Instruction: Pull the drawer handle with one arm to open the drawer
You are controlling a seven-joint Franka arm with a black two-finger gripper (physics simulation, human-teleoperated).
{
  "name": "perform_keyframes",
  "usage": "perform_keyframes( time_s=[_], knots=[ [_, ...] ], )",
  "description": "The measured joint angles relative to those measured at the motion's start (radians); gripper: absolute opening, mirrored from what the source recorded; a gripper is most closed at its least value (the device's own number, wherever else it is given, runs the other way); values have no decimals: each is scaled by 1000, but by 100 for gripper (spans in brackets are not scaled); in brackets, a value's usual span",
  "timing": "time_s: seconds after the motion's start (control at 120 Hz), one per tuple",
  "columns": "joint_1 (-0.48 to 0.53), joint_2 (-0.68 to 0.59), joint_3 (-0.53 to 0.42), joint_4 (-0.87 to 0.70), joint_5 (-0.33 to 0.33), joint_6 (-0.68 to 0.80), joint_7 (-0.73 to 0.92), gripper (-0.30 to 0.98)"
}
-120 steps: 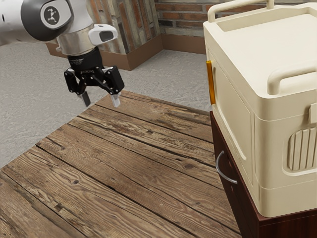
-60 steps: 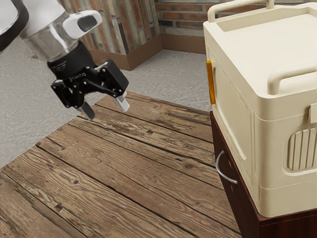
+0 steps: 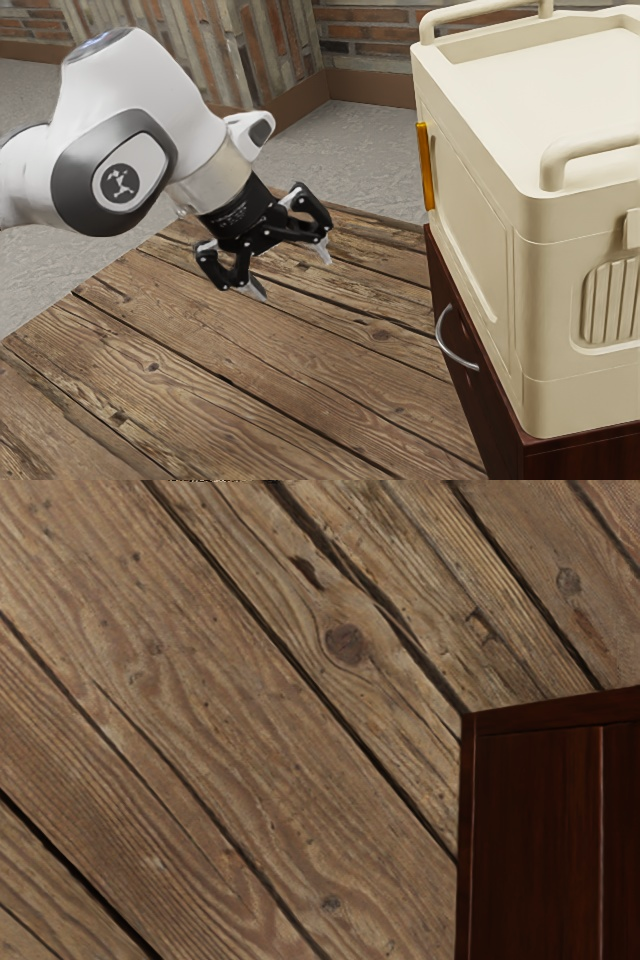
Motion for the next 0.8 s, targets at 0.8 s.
perform_keyframes(
  time_s=[0.8],
  knots=[
    [-84, 85, -95, -95, -299, 335, -2, 28]
  ],
)
